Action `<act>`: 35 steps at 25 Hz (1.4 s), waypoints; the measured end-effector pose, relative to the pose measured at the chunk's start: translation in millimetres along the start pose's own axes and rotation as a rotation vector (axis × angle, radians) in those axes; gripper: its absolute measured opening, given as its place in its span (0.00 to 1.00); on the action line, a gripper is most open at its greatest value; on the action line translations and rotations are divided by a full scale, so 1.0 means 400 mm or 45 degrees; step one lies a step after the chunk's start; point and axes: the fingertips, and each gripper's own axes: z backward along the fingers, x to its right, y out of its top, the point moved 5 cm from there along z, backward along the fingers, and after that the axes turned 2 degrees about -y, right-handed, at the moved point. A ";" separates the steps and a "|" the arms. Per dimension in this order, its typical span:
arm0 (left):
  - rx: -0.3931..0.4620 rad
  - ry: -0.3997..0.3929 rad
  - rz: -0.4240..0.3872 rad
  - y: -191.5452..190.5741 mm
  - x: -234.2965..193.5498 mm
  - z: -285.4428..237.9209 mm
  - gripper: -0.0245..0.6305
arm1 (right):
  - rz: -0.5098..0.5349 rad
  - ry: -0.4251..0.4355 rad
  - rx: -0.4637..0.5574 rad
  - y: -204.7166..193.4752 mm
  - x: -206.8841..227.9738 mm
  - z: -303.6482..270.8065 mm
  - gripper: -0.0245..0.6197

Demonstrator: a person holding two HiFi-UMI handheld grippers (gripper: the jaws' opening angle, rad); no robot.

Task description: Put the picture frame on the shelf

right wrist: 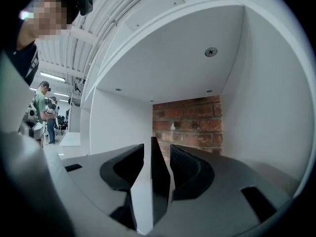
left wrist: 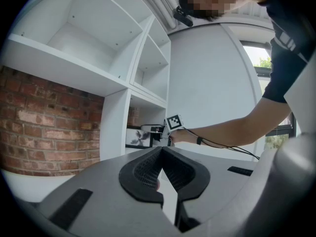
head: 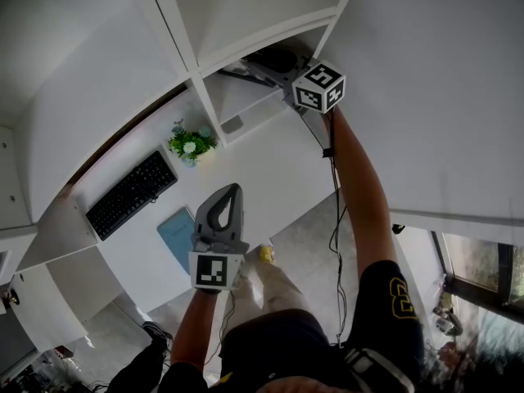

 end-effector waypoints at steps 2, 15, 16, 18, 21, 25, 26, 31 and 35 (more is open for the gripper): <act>0.003 -0.001 -0.008 0.000 0.000 0.003 0.06 | 0.012 -0.023 0.005 0.001 0.000 0.006 0.29; 0.039 -0.009 -0.004 0.032 0.031 0.037 0.06 | 0.041 -0.087 -0.033 0.001 -0.011 0.051 0.31; 0.039 -0.012 -0.006 0.033 0.034 0.039 0.06 | 0.040 -0.091 -0.031 0.003 -0.012 0.057 0.31; 0.041 -0.014 -0.005 0.036 0.039 0.043 0.06 | 0.039 -0.098 -0.029 0.006 -0.016 0.067 0.31; 0.041 -0.015 -0.006 0.038 0.047 0.051 0.06 | 0.039 -0.107 -0.027 0.009 -0.024 0.079 0.31; 0.052 -0.034 -0.020 0.043 0.063 0.058 0.06 | 0.041 -0.149 -0.029 0.007 -0.022 0.104 0.31; 0.061 -0.040 -0.016 0.047 0.067 0.059 0.06 | 0.046 -0.165 -0.032 0.008 -0.020 0.114 0.31; 0.071 -0.029 -0.020 0.054 0.072 0.077 0.06 | 0.057 -0.195 -0.027 0.013 -0.031 0.127 0.31; 0.116 -0.044 -0.016 0.063 0.094 0.080 0.06 | 0.070 -0.237 -0.033 0.023 -0.045 0.169 0.31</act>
